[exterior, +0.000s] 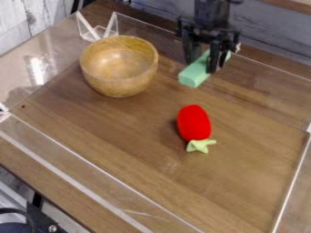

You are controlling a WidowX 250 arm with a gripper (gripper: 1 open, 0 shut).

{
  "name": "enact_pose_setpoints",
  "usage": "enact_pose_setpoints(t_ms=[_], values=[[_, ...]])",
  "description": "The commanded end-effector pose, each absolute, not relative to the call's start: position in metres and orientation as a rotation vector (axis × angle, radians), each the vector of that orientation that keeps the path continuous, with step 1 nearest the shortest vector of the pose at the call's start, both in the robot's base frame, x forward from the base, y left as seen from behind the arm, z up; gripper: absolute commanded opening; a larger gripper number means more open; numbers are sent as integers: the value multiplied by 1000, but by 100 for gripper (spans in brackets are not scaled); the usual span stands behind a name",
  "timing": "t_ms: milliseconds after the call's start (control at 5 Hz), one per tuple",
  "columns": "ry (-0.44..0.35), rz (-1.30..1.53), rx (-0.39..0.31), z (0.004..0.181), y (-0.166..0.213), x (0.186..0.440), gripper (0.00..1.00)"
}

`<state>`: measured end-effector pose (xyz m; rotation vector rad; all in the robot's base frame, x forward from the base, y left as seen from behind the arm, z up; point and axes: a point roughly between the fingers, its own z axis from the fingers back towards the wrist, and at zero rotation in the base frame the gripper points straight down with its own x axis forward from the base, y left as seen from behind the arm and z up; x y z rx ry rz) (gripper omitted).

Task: Remove the green block from the brown bowl and put it on the table

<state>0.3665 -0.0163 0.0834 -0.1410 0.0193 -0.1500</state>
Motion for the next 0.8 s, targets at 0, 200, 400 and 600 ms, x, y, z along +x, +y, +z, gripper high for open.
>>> enact_pose_setpoints(t_ms=[0,200,400,600], values=[[-41,-211,-131,95,-28,371,0],[-34,-239,-132,87,-36,371,0],[-29,-224,-133,73,-49,372,0],[-31,-207,-135,62,-61,373,0]])
